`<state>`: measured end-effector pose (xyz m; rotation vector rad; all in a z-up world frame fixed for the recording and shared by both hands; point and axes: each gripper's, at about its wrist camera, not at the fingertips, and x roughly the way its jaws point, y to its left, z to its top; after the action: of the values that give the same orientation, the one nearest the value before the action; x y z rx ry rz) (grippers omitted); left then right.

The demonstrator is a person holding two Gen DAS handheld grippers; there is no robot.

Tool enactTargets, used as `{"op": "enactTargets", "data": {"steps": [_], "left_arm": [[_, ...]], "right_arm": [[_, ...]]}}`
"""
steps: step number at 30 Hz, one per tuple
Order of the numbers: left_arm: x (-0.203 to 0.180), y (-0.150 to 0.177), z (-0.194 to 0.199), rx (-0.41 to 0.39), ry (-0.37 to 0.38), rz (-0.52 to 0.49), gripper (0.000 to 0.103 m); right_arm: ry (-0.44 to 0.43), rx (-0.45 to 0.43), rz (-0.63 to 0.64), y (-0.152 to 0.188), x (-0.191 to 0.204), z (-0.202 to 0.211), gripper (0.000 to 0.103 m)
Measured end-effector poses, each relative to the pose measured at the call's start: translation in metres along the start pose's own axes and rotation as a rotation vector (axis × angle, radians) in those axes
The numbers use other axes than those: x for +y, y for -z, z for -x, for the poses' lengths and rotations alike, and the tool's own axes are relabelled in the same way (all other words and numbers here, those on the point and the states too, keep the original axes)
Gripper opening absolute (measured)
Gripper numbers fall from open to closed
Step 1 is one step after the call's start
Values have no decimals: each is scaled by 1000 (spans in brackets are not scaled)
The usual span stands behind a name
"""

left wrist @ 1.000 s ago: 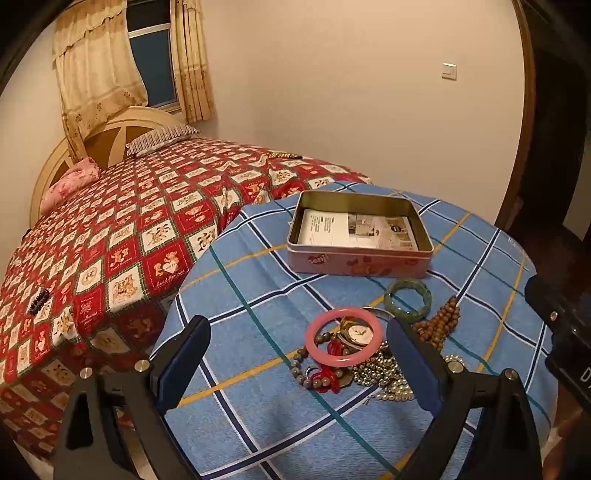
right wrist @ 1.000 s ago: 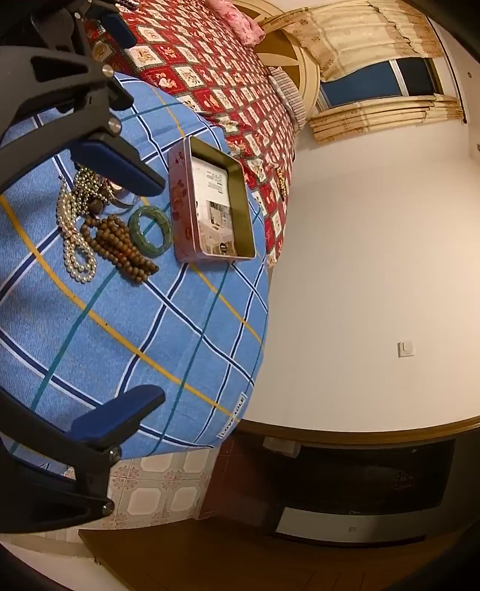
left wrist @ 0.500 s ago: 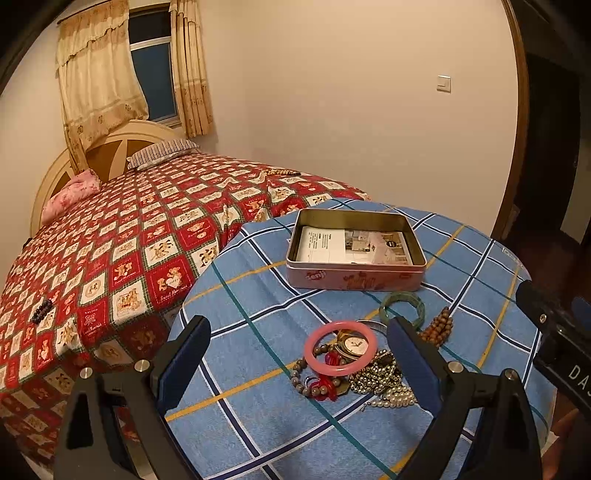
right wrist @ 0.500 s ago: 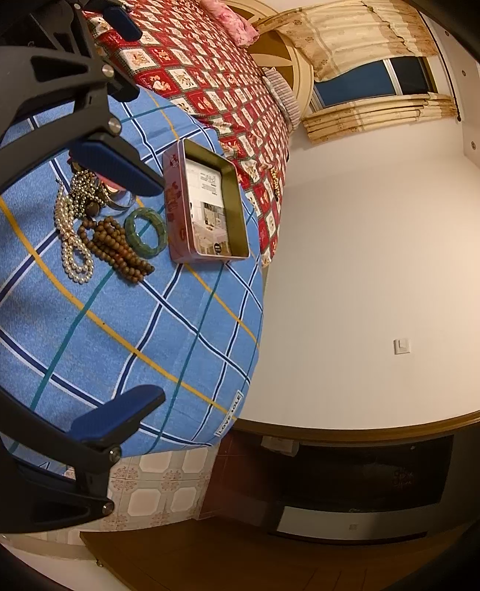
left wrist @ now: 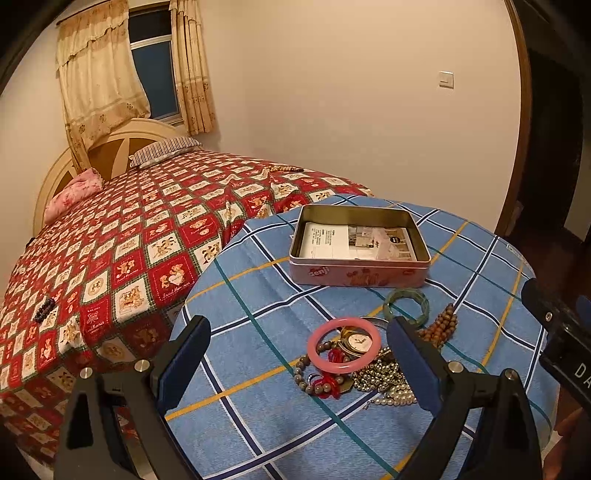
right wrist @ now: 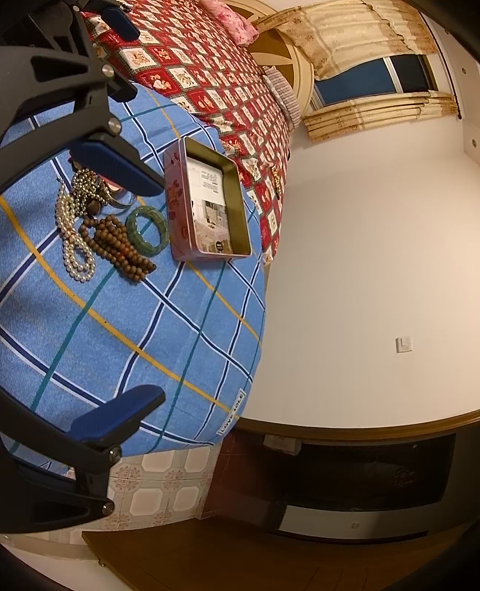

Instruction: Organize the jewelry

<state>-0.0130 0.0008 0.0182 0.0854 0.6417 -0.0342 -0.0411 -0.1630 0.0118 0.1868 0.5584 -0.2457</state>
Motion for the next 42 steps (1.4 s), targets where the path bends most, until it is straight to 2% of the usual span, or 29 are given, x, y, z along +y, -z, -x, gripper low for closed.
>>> {"op": "enactTargets", "data": {"steps": [42], "left_arm": [[0, 3, -5, 23, 12, 5, 96]], "right_arm": [[-2, 6, -2, 2, 1, 0, 103]]}}
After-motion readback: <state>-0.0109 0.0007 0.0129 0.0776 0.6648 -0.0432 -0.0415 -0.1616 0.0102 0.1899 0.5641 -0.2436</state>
